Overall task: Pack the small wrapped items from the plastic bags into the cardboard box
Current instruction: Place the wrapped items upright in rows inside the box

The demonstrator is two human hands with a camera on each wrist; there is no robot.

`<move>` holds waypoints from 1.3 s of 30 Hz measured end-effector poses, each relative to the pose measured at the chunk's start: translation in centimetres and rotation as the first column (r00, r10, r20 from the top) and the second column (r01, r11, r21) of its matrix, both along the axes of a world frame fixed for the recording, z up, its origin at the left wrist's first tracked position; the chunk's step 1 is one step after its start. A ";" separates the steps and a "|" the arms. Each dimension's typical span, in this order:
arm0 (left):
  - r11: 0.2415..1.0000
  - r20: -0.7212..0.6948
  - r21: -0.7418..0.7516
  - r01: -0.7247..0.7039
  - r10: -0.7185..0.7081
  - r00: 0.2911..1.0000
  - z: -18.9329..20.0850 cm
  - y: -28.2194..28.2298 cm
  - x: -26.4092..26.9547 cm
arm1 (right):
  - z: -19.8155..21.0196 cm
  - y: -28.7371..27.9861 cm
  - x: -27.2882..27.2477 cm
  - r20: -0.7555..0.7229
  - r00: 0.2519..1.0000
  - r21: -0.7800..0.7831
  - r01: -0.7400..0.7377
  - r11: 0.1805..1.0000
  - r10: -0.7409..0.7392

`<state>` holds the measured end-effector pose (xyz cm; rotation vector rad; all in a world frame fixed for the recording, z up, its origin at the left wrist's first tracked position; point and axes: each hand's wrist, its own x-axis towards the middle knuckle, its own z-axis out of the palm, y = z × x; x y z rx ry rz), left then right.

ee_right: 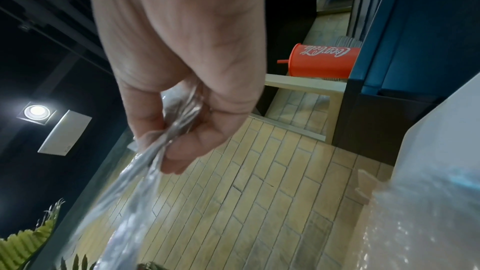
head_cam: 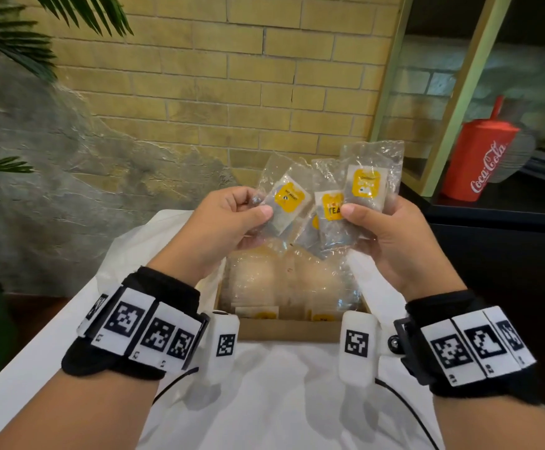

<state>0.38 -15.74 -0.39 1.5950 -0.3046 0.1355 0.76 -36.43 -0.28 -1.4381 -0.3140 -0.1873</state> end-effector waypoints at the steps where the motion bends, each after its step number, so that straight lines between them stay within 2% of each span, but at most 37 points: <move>1: 1.000 0.001 -0.010 -0.018 0.018 1.000 -0.1 -0.2 0.0 | -0.1 0.2 -0.1 -0.002 1.000 -0.011 -0.022 1.000 0.022; 5: 0.998 0.019 0.048 -0.040 0.039 0.999 -0.3 -0.7 -0.1 | -0.2 1.2 -0.2 0.009 0.999 0.003 -0.052 0.999 0.052; 9: 0.993 0.005 0.076 -0.086 0.086 0.996 0.0 0.3 0.1 | 0.3 0.2 -0.3 0.037 0.999 0.030 0.006 1.000 -0.007; 10: 0.989 0.000 0.119 -0.085 0.086 0.996 0.1 0.7 0.2 | 0.4 -0.2 -0.3 0.047 0.999 0.033 0.013 0.999 -0.015; 12: 0.954 -0.007 0.293 -0.054 0.058 0.998 0.2 1.5 0.3 | 0.7 -1.0 -0.2 0.066 0.997 0.052 0.033 0.998 -0.036; 14: 0.848 -0.037 0.530 0.012 0.008 0.999 0.1 1.9 0.1 | 0.9 -1.5 -0.2 0.082 0.995 0.074 0.049 0.996 -0.055; 16: 0.689 -0.068 0.722 0.060 -0.016 0.998 -0.2 1.7 0.0 | 0.9 -1.8 -0.1 0.092 0.994 0.083 0.058 0.995 -0.066; 17: 0.619 -0.066 0.783 0.062 -0.016 0.998 -0.4 1.5 -0.1 | 0.9 -1.9 -0.1 0.096 0.993 0.085 0.057 0.995 -0.065; 19: 0.524 -0.053 0.851 0.041 0.008 0.999 -1.0 1.1 0.0 | 0.9 -1.8 -0.1 0.101 0.993 0.085 0.046 0.995 -0.054; 24: 0.383 -0.113 0.919 0.091 0.035 0.993 -1.8 1.2 0.3 | 0.9 -1.7 -0.2 0.101 0.994 0.063 0.026 0.998 -0.033; 29: 0.384 -0.068 0.922 0.055 0.020 0.997 -1.7 1.0 0.2 | 1.0 -1.7 -0.2 0.107 0.994 0.064 0.018 0.998 -0.024; 32: 0.280 -0.103 0.955 0.096 0.012 0.995 -1.8 0.9 0.2 | 1.0 -1.7 -0.3 0.109 0.994 0.061 0.010 0.998 -0.017; 35: 0.213 -0.130 0.969 0.126 0.006 0.991 -2.2 0.6 0.2 | 0.9 -1.6 -0.3 0.098 0.995 0.052 0.004 0.999 -0.009; 37: 0.199 -0.125 0.972 0.121 0.006 0.992 -2.2 0.5 0.3 | 0.8 -1.5 -0.2 0.086 0.996 0.034 0.004 0.999 -0.007; 39: 0.232 -0.134 0.964 0.127 0.015 0.991 -2.3 0.7 0.5 | 0.7 -1.4 -0.2 0.077 0.997 0.028 -0.001 1.000 -0.002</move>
